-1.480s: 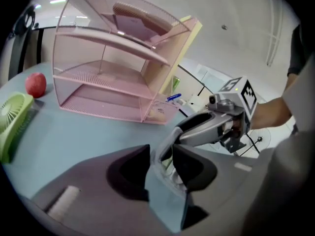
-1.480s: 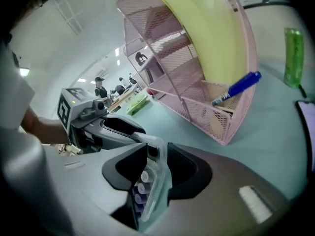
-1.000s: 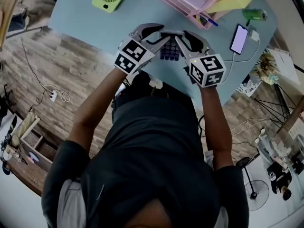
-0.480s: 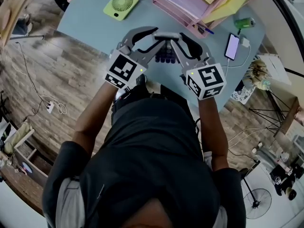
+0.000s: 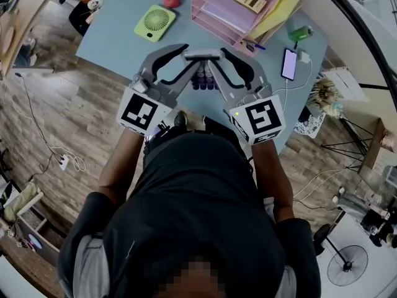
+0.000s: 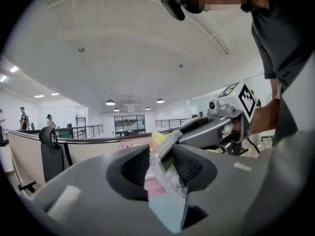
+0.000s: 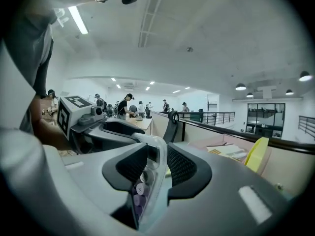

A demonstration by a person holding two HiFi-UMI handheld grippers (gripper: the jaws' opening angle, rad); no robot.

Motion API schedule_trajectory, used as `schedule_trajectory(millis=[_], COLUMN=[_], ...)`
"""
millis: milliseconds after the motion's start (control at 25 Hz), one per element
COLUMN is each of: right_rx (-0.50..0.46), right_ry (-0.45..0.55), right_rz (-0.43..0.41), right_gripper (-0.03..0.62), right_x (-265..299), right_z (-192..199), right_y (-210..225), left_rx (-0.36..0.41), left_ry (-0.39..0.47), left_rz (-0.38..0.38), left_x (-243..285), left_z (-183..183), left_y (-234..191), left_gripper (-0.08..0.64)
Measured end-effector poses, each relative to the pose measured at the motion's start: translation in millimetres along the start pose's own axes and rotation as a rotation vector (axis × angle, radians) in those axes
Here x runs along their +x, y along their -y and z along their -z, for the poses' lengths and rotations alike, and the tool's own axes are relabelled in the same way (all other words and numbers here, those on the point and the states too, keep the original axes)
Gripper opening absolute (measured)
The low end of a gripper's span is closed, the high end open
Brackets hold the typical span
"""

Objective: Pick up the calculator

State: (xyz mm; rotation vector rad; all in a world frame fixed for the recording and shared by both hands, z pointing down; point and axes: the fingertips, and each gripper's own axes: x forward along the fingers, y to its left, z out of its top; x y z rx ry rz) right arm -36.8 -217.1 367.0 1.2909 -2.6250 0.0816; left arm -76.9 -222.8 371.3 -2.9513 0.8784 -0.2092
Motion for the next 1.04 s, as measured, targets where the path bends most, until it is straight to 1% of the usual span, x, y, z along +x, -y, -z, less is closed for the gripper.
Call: schedule_trajectory(millis=[120, 240, 440, 640, 880, 1040], right_rx=[-0.074, -0.143, -0.219, -0.238, -0.239, -0.227], right_ry=[0.016, 0.005, -0.002, 0.005, 0.005, -0.004], right_rz=[0.015, 0.034, 0.07, 0.104, 0.135, 0.143], right_gripper=[0.124, 0.124, 0.123, 0.121, 0.121, 0.121], right_x=[-10.6, -22.9, -38.4, -56.3, -77.2, -89.0], right_z=[-18.5, -29.3, -41.4, -44.9, -39.8, -40.8], right_y=[-16.0, -25.6, -42.8, -60.0, -55.0, -62.7], left_rx=[0.018, 0.031, 0.054, 0.069, 0.091, 0.089], left_ry=[0.046, 0.089, 0.135, 0.148, 0.148, 0.143], left_rz=[-0.005, 0.001, 0.03, 0.067, 0.107, 0.118], left_x=[-16.3, -25.7, -42.2, -56.7, -48.7, -55.7], left_z=[-15.7, -28.4, -41.5, -44.6, -46.3, -49.6], left_y=[5.0, 12.1, 23.2, 40.4, 60.8, 72.2], left_gripper=[0.199, 0.199, 0.199, 0.199, 0.199, 0.199])
